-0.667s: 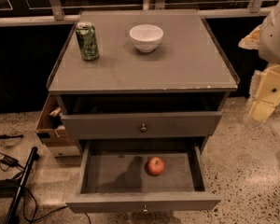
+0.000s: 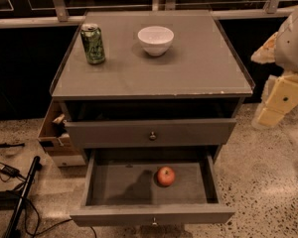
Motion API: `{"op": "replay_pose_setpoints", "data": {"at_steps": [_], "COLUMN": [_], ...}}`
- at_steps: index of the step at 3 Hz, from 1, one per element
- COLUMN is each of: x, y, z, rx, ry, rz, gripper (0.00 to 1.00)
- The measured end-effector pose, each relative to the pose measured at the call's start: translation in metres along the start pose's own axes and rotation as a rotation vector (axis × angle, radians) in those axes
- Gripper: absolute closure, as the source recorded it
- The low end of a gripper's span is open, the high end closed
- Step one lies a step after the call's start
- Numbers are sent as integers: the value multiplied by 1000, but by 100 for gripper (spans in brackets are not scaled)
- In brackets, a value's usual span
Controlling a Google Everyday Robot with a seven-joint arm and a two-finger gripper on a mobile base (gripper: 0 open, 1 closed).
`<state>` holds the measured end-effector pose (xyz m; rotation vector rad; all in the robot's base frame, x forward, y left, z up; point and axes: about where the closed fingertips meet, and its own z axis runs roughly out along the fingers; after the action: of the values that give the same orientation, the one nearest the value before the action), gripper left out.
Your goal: Pick apple from middle drawer and place on counter
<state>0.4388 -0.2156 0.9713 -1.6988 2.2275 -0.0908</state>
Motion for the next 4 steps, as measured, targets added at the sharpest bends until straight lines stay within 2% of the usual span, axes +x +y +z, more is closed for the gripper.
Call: {"op": "replay_pose_setpoints", "data": {"at_steps": [1, 2, 3, 4], "x": [-3, -8, -16, -23], "y": [7, 24, 51, 42], "z": [32, 90, 178, 219], "rx": [-2, -36, -142, -152], "ry": [-62, -174, -332, -415], "rz": [29, 70, 121, 175], "gripper": [42, 65, 88, 100]}}
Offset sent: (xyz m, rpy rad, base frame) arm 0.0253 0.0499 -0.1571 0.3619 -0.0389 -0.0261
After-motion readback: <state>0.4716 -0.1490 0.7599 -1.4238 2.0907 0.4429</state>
